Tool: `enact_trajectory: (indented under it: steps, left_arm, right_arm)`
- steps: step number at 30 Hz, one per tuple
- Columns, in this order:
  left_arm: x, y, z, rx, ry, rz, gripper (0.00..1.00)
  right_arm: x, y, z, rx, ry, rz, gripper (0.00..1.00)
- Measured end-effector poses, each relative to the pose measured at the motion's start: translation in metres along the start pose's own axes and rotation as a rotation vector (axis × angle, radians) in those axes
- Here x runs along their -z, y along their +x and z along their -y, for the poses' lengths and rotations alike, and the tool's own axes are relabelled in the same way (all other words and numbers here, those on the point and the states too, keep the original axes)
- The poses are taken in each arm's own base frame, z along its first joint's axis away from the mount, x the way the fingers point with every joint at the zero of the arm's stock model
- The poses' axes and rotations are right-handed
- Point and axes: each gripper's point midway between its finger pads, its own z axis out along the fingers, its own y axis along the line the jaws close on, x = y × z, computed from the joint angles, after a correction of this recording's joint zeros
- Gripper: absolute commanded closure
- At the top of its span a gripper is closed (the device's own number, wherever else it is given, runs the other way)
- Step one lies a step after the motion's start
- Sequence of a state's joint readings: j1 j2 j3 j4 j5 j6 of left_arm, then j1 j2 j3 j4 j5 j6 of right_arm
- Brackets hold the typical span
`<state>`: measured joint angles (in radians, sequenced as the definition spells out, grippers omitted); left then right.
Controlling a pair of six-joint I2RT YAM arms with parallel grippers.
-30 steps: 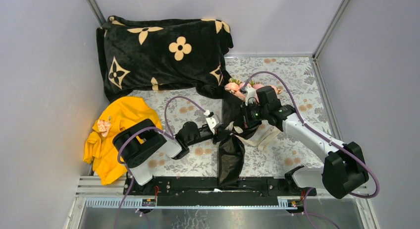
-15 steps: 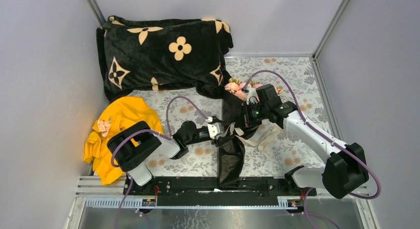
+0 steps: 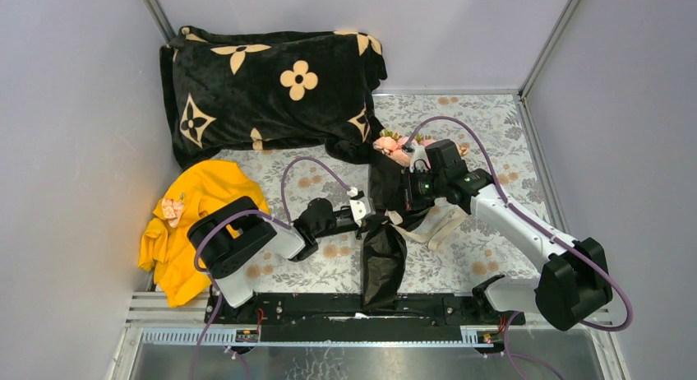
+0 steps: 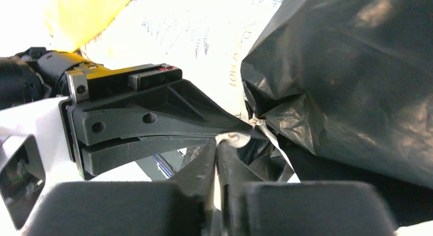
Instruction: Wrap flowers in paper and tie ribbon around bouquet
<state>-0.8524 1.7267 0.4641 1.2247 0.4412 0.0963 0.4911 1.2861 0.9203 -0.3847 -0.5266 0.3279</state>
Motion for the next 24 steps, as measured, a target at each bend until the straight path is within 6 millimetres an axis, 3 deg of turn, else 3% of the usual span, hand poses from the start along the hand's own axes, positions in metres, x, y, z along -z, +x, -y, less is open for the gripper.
enact_trajectory:
  steps: [2,5,8,12,17,24]
  left_arm:
    - [0.000,0.000,0.000,0.009,-0.006,0.000,1.00]
    - [0.000,0.001,-0.002,0.027,-0.026,-0.005,1.00]
    - [0.001,0.003,-0.008,0.081,-0.073,-0.015,1.00]
    - [0.003,0.003,-0.012,0.202,-0.132,-0.017,1.00]
    - [0.011,0.006,-0.011,0.344,-0.178,-0.020,1.00]
    - [0.015,0.010,-0.009,0.413,-0.199,-0.026,1.00]
  right_arm:
    - [0.001,-0.001,0.002,-0.009,0.015,0.006,0.63]
    - [0.007,-0.001,0.016,-0.038,0.121,0.023,0.48]
    - [0.027,-0.005,0.047,-0.100,0.336,0.067,0.41]
    - [0.063,-0.003,0.093,-0.246,0.579,0.146,0.39]
    - [0.087,0.034,0.128,-0.421,0.730,0.172,0.41]
    - [0.057,0.099,0.132,-0.571,0.687,0.043,0.32]
